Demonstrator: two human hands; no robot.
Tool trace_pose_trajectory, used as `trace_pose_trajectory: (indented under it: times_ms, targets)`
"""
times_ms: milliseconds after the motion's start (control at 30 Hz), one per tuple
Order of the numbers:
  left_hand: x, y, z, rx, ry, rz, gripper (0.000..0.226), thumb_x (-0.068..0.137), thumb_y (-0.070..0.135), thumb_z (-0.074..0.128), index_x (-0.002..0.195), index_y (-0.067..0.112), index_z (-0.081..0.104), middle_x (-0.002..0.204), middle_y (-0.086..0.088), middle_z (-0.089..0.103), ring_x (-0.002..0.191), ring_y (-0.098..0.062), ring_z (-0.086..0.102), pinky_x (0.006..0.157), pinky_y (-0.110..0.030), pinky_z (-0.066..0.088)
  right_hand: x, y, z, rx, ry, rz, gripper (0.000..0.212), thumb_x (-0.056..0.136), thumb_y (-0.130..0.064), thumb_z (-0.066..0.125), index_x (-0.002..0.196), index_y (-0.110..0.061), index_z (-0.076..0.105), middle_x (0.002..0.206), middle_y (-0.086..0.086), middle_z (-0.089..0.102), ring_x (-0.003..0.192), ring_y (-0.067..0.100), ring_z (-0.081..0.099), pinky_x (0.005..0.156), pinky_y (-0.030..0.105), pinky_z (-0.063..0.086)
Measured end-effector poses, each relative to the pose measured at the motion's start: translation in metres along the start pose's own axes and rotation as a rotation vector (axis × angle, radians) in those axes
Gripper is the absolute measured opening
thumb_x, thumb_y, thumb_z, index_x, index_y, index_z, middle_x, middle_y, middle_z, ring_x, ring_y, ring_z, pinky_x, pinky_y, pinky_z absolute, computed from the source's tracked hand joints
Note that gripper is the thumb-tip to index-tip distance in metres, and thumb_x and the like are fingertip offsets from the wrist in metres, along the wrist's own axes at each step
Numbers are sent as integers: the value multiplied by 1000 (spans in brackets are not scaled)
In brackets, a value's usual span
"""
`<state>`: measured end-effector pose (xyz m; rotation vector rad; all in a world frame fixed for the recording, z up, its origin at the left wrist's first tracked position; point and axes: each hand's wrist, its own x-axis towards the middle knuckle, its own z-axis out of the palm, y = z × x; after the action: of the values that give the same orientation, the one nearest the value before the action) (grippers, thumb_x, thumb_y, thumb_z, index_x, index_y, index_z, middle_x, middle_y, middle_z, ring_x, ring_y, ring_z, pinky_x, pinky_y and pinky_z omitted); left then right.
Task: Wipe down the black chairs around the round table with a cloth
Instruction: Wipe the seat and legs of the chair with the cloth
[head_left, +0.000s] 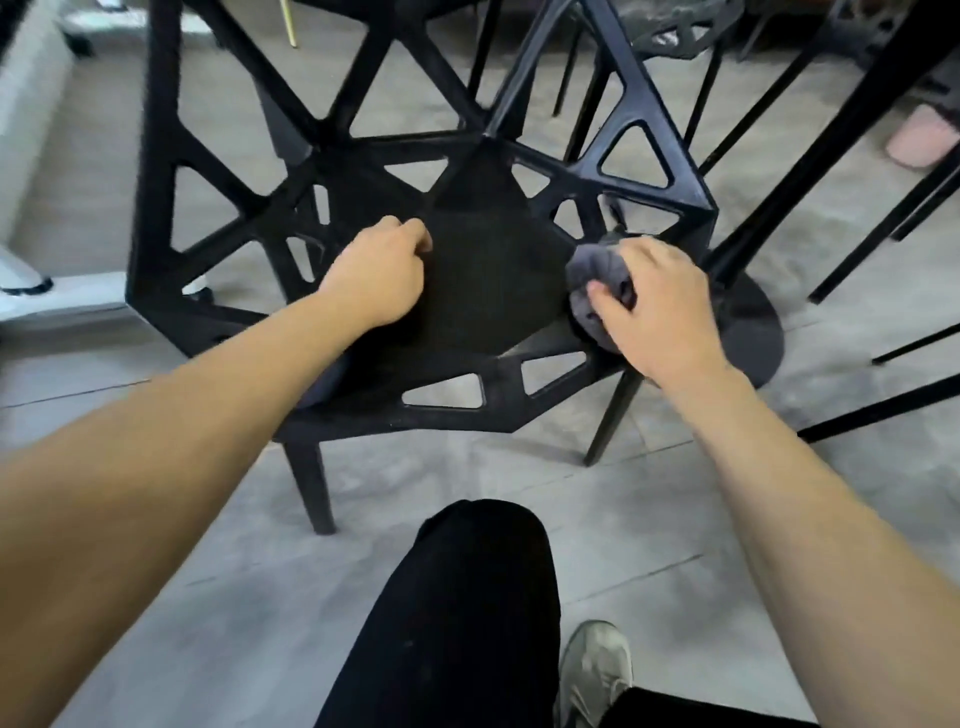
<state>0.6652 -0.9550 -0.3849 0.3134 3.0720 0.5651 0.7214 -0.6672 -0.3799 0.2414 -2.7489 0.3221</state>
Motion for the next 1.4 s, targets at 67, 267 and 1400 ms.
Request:
trace_pose_trajectory:
  times_ms: [67, 267, 1400]
  targets:
    - [-31, -28, -11, 82, 52, 16, 36, 99, 10, 38, 129, 14, 57, 130, -15, 53, 114, -40, 54, 97, -51, 45, -5, -11, 10, 16, 27, 73, 29, 93, -43, 52, 104, -17, 59, 112, 3, 63, 108, 30, 58, 101, 49, 44]
    - [-87, -43, -11, 53, 135, 85, 40, 93, 1, 42, 127, 13, 58, 130, -10, 56, 113, -37, 56, 87, -48, 48, -76, -150, 47, 223, 180, -225, 44, 87, -32, 68, 126, -13, 69, 131, 10, 62, 126, 31, 55, 112, 53, 34]
    - [-104, -37, -4, 124, 271, 50, 32, 94, 7, 53, 122, 12, 68, 125, -3, 68, 113, -27, 64, 86, -38, 53, 8, -94, 28, -6, -38, 153, 34, 88, -33, 52, 115, -14, 56, 115, 13, 65, 106, 39, 58, 95, 48, 40]
